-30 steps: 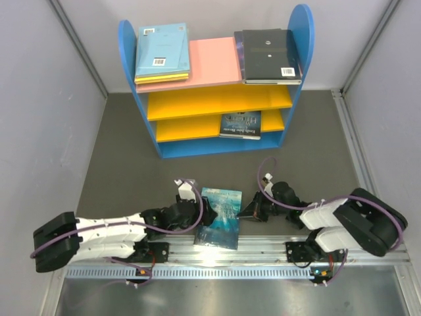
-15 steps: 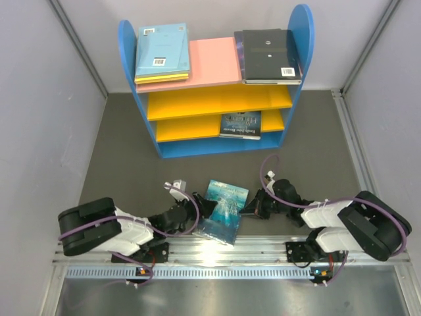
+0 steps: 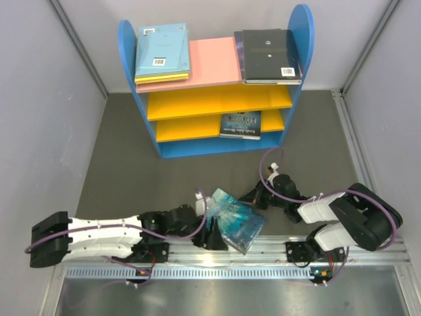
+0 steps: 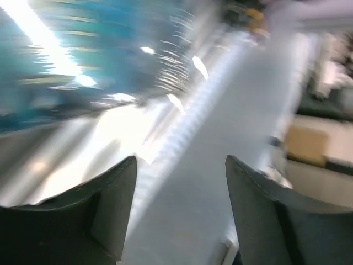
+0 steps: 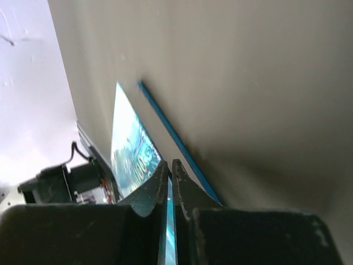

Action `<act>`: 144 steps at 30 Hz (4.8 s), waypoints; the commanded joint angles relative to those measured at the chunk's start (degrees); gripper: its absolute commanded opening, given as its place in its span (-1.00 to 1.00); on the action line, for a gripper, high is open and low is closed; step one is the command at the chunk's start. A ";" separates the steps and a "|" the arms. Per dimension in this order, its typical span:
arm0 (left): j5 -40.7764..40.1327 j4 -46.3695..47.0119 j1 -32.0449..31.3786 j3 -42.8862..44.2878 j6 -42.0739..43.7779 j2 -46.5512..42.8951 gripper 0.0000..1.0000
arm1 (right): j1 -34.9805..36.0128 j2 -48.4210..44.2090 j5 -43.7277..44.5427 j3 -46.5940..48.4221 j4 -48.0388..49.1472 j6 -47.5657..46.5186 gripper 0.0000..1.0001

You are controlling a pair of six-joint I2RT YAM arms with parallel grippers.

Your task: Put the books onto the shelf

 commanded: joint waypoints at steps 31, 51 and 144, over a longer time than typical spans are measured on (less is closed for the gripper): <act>-10.90 -30.01 -2.72 5.25 -14.99 -11.28 0.98 | -3.62 -28.84 13.19 9.23 -43.19 -16.68 1.00; -13.11 -10.23 10.37 13.23 -2.08 17.81 0.94 | -3.53 -25.85 13.36 4.21 -38.53 -16.15 1.00; -27.87 41.38 -11.95 25.63 -6.47 22.48 0.73 | 34.17 -42.20 25.48 -11.69 -31.34 17.76 -1.00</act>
